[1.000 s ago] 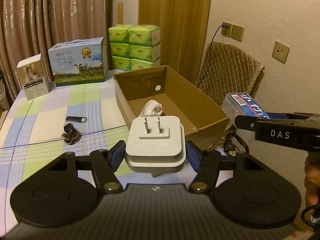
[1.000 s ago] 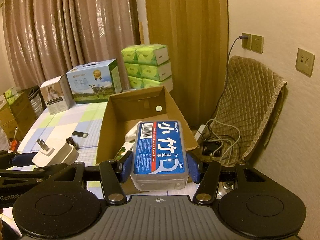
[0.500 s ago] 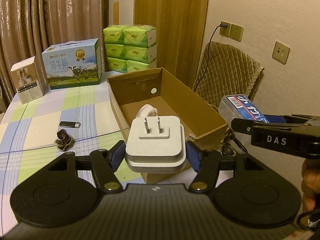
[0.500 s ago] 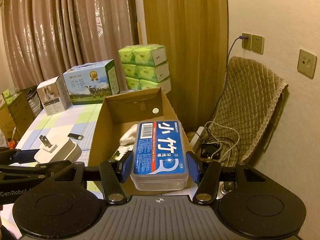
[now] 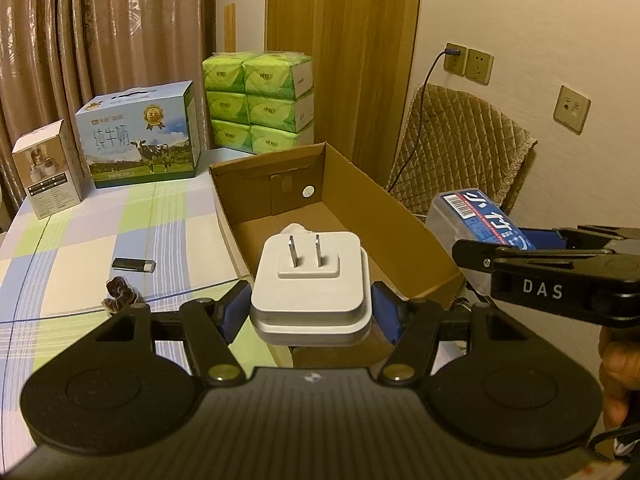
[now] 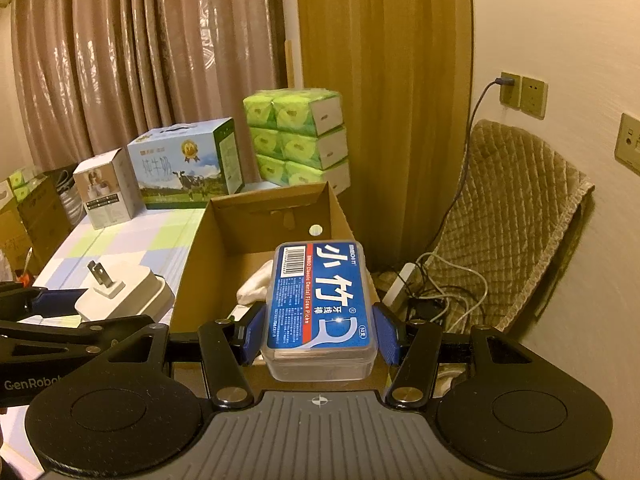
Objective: Organize objects
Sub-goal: 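Lower the plug with the left tool while the right tool lowers the container into the box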
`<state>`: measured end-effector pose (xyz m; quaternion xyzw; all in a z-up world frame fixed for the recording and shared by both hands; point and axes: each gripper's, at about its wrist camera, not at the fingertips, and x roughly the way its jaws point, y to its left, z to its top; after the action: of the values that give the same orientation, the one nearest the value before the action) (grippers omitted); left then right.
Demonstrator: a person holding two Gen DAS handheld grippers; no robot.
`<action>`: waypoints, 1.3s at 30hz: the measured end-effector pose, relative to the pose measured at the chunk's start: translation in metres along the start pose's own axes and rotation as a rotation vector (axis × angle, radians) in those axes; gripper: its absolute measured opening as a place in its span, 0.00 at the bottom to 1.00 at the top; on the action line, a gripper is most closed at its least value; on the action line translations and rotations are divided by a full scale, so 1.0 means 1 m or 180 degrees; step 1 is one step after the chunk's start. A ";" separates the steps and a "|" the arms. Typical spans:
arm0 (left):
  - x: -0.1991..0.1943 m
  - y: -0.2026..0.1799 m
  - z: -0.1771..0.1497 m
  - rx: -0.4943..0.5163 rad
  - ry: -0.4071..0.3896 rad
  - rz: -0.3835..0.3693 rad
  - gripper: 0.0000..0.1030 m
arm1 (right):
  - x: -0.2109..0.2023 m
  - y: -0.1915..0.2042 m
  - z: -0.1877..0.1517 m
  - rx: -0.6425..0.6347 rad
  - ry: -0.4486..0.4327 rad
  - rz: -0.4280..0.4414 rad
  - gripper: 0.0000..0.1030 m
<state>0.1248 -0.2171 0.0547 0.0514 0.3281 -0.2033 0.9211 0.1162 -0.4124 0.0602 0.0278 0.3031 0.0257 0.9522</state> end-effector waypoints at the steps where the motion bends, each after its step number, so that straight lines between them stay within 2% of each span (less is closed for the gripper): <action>1: 0.003 0.001 0.002 -0.0001 0.0007 0.0000 0.59 | 0.002 -0.001 0.001 -0.0002 -0.0001 -0.0001 0.52; 22: 0.072 0.012 0.020 -0.0080 0.0180 -0.0023 0.59 | 0.064 -0.014 0.023 -0.0005 0.0106 0.0006 0.52; 28: 0.089 0.014 0.027 -0.0055 0.0130 -0.0023 0.59 | 0.069 -0.017 0.025 0.0030 0.0109 -0.0001 0.52; 29: 0.092 0.017 0.028 -0.0075 0.0129 -0.0049 0.63 | 0.069 -0.017 0.026 0.0035 0.0108 -0.0004 0.52; 30: 0.095 0.019 0.030 -0.0083 0.0148 -0.0047 0.64 | 0.069 -0.017 0.026 0.0039 0.0107 -0.0008 0.52; 39: 0.084 0.045 0.028 -0.0198 0.0119 0.0098 0.64 | 0.070 -0.019 0.023 0.0084 0.0131 0.0032 0.52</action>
<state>0.2187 -0.2107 0.0227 0.0316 0.3505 -0.1779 0.9190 0.1867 -0.4275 0.0376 0.0413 0.3228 0.0271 0.9452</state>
